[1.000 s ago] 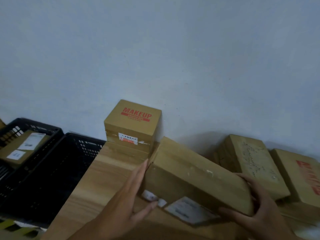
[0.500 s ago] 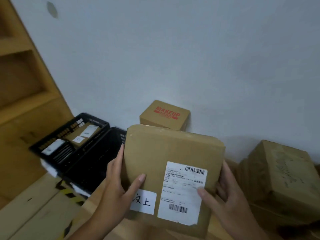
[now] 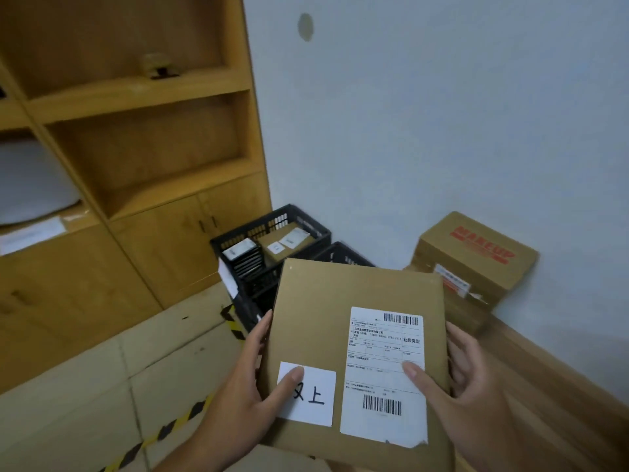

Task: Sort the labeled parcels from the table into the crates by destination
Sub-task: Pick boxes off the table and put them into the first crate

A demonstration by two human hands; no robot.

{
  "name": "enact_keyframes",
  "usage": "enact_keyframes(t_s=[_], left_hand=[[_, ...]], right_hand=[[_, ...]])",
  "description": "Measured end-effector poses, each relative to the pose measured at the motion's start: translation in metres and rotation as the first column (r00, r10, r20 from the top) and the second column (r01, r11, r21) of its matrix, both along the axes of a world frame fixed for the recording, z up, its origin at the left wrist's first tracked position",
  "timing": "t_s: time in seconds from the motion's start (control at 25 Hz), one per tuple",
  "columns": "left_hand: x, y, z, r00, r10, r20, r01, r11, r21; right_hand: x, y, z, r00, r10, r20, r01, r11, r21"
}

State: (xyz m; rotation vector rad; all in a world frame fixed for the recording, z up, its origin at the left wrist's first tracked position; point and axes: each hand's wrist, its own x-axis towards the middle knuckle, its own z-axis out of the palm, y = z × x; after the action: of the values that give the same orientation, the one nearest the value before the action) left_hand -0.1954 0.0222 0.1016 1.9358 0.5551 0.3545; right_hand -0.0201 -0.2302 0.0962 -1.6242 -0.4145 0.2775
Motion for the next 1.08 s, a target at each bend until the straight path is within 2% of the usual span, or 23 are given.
enact_keyframes(t_s=[0.12, 0.24, 0.44, 0.56, 0.84, 1.08], left_hand=[[-0.021, 0.037, -0.011, 0.997, 0.066, -0.029, -0.067, 0.997, -0.035], [-0.039, 0.078, -0.018, 0.987, 0.156, -0.028, -0.158, 0.983, -0.090], [-0.068, 0.148, -0.018, 0.968, 0.249, -0.016, -0.249, 0.959, -0.134], [-0.084, 0.184, -0.018, 0.956, 0.292, -0.024, -0.293, 0.945, -0.145], [-0.115, 0.252, -0.027, 0.902, 0.428, -0.060, -0.432, 0.888, -0.154], [-0.107, 0.326, -0.035, 0.873, 0.482, -0.073, -0.487, 0.865, -0.117]], right_hand=[[-0.011, 0.053, -0.010, 0.999, 0.049, 0.007, -0.048, 0.997, -0.060], [-0.029, 0.109, -0.018, 0.995, 0.051, 0.080, -0.044, 0.995, -0.091], [-0.051, 0.188, -0.025, 0.997, 0.013, 0.081, -0.010, 0.999, -0.040], [-0.059, 0.224, -0.028, 0.994, 0.099, 0.049, -0.098, 0.995, -0.024], [-0.058, 0.316, -0.034, 0.956, 0.293, 0.038, -0.287, 0.952, -0.106], [-0.041, 0.404, -0.046, 0.942, 0.337, 0.002, -0.336, 0.940, -0.063]])
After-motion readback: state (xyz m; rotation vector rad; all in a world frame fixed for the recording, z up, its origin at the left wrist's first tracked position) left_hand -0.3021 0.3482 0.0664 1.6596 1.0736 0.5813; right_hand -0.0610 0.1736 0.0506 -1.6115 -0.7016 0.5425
